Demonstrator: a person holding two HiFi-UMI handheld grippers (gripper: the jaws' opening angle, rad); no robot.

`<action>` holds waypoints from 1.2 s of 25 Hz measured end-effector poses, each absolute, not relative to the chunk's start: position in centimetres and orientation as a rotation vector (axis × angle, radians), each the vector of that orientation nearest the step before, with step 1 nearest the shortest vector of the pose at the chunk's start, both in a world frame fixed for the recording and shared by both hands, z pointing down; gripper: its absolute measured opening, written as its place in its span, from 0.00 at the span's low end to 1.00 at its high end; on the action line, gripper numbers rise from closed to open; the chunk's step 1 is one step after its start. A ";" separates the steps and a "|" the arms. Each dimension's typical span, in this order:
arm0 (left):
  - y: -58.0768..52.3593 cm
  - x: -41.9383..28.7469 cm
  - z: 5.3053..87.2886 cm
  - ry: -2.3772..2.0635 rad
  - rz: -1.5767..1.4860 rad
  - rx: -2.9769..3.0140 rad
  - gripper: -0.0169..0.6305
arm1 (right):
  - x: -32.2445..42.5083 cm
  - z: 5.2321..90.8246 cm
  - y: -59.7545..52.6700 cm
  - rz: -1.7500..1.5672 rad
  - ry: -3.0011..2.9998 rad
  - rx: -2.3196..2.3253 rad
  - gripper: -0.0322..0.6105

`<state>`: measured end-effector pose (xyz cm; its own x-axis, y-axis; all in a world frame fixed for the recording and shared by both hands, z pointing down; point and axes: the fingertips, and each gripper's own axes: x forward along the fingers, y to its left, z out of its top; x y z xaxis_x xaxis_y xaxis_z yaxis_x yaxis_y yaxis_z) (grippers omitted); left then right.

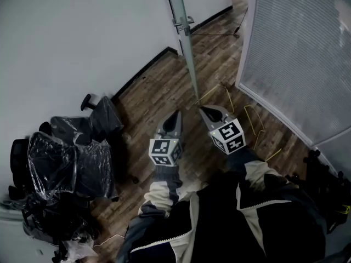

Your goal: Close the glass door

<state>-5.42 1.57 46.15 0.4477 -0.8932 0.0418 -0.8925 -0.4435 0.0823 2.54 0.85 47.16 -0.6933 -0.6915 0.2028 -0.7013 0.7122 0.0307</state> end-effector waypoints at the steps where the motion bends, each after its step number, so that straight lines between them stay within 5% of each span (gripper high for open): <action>1: 0.9 -5.9 46.3 -1.607 -0.016 2.586 0.03 | 2.1 47.2 0.1 0.074 -2.721 1.117 0.06; 30: -28.8 -18.1 44.4 -1.981 -0.005 2.325 0.03 | -9.9 45.7 -34.0 0.092 -2.903 0.791 0.06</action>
